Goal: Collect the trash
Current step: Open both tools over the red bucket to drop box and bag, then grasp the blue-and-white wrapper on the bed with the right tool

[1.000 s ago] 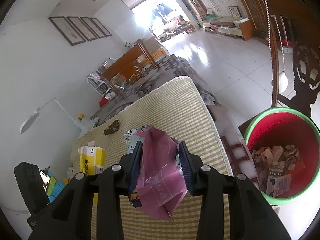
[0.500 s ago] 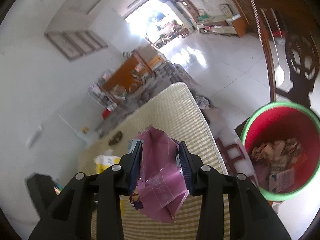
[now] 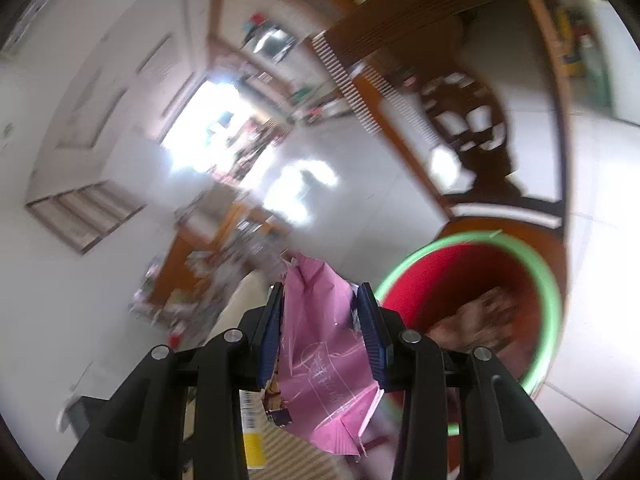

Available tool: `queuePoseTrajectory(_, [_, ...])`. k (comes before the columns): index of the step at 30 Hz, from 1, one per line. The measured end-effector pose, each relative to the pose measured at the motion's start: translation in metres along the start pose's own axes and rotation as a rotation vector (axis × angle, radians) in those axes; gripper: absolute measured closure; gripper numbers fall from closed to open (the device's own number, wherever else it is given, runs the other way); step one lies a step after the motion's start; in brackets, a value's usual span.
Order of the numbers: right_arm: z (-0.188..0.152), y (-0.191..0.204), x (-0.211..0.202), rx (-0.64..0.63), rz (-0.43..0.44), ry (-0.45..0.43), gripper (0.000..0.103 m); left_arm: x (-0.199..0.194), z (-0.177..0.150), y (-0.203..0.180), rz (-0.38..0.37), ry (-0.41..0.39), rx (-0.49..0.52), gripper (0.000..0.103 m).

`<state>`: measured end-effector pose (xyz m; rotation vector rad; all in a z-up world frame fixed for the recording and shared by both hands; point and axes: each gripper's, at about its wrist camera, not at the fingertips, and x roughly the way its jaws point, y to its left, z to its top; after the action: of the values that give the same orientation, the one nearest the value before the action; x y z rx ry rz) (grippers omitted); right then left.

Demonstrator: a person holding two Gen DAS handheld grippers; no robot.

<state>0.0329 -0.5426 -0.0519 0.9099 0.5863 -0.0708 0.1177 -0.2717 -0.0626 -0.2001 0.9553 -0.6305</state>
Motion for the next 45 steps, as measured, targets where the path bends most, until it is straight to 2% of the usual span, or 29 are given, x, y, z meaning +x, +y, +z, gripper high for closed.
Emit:
queuePoseTrajectory(3, [0.009,-0.017,0.003,0.024,-0.041,-0.003,0.063,0.022,0.007,-0.012,-0.032,0.043,0.027,0.052])
queuePoseTrajectory(4, [0.008,-0.021,0.006,0.026,-0.056,-0.001,0.058,0.027,0.008,-0.015,-0.042,0.052,0.033,0.037])
queuePoseTrajectory(5, [0.008,-0.022,0.007,0.026,-0.072,-0.007,0.046,0.029,0.008,-0.016,-0.050,0.049,0.035,0.022])
queuePoseTrajectory(6, [0.008,-0.021,0.007,0.023,-0.083,-0.017,0.039,0.028,0.008,-0.015,-0.053,0.041,0.035,0.017])
queuePoseTrajectory(7, [0.007,-0.019,0.006,0.013,-0.098,-0.029,0.038,0.026,0.006,-0.014,-0.051,0.023,0.035,0.015])
queuePoseTrajectory(11, [0.004,-0.010,0.006,-0.040,-0.101,-0.004,0.037,0.013,-0.002,-0.001,-0.017,0.006,0.012,0.015])
queuePoseTrajectory(13, [-0.002,0.011,0.014,-0.126,-0.099,0.041,0.037,-0.002,-0.008,0.015,0.016,-0.033,-0.029,0.015])
queuePoseTrajectory(18, [-0.042,0.096,0.044,-0.422,-0.066,0.222,0.031,-0.052,-0.034,0.065,0.144,-0.118,-0.131,0.015])
queuePoseTrajectory(20, [-0.072,0.144,0.061,-0.559,-0.024,0.302,0.026,-0.074,-0.048,0.090,0.205,-0.143,-0.177,0.015])
queuePoseTrajectory(22, [-0.100,0.179,0.078,-0.617,0.032,0.372,0.022,-0.096,-0.061,0.115,0.261,-0.168,-0.232,0.015])
queuePoseTrajectory(23, [-0.118,0.197,0.092,-0.631,0.070,0.419,0.021,-0.108,-0.069,0.128,0.290,-0.184,-0.267,0.015])
queuePoseTrajectory(26, [-0.163,0.230,0.134,-0.641,0.102,0.524,0.021,-0.138,-0.088,0.165,0.341,-0.209,-0.364,0.015])
queuePoseTrajectory(29, [-0.205,0.245,0.179,-0.659,0.032,0.594,0.021,-0.166,-0.104,0.197,0.382,-0.233,-0.444,0.015])
queuePoseTrajectory(31, [-0.215,0.246,0.199,-0.641,0.006,0.616,0.021,-0.183,-0.110,0.215,0.410,-0.255,-0.482,0.015])
queuePoseTrajectory(34, [-0.225,0.251,0.220,-0.661,-0.028,0.594,0.021,-0.197,-0.108,0.239,0.434,-0.278,-0.526,0.012])
queuePoseTrajectory(35, [-0.231,0.252,0.226,-0.678,-0.031,0.601,0.021,-0.199,-0.105,0.244,0.434,-0.279,-0.532,0.012])
queuePoseTrajectory(37, [-0.237,0.251,0.236,-0.694,-0.019,0.636,0.035,-0.202,-0.093,0.259,0.444,-0.292,-0.533,0.012])
queuePoseTrajectory(38, [-0.241,0.251,0.239,-0.696,-0.010,0.652,0.054,-0.201,-0.087,0.263,0.450,-0.296,-0.526,0.012])
queuePoseTrajectory(41, [-0.240,0.249,0.237,-0.668,0.049,0.685,0.077,-0.194,-0.053,0.285,0.486,-0.281,-0.471,0.010])
queuePoseTrajectory(42, [-0.236,0.250,0.234,-0.647,0.065,0.689,0.083,-0.192,-0.045,0.291,0.494,-0.278,-0.459,0.009])
queuePoseTrajectory(45, [-0.221,0.255,0.222,-0.568,0.154,0.691,0.088,-0.181,-0.012,0.315,0.519,-0.265,-0.467,0.007])
